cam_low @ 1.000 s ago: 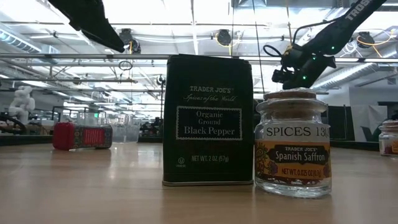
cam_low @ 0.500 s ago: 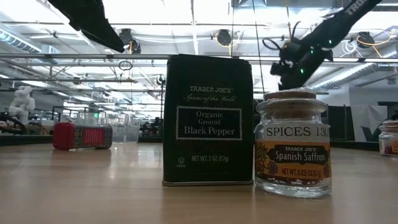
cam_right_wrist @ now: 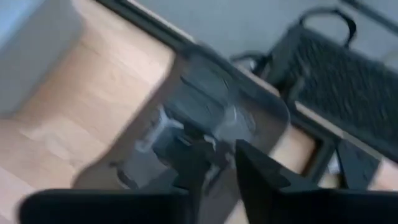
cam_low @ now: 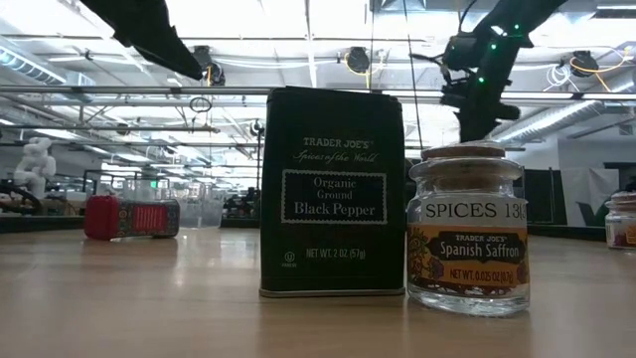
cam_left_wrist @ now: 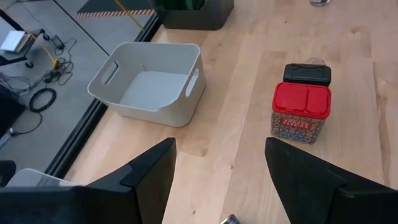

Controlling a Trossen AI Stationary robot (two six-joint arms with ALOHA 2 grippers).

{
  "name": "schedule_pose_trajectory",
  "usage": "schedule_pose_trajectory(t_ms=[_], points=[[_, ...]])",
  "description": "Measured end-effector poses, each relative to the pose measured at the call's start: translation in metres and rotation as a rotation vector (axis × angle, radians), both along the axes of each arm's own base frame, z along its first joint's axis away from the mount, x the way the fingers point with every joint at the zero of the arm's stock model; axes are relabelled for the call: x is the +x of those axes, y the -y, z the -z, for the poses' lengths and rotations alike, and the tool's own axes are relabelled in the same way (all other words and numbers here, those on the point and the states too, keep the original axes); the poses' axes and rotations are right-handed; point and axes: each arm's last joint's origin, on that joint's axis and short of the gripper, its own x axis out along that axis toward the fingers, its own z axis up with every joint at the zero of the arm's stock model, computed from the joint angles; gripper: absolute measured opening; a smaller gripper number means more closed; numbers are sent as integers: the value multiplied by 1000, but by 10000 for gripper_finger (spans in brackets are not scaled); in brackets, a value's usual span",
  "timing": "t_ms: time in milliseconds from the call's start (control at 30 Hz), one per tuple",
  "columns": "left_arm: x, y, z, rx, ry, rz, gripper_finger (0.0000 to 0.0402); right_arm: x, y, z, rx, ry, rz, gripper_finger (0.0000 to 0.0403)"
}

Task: Sort spices by type
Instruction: Put the green seasoning can into the black bin

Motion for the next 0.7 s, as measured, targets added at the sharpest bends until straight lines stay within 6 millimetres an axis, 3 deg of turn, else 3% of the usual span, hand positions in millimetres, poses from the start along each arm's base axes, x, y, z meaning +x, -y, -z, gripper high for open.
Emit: schedule_pose_trajectory(t_ms=[133,700], points=[[0,0,0,2,-3,1,254,-1,-1,7,49,-56,28,8],[0,0,0,10,-14,18,254,3,5,61,239,-189,46,0]])
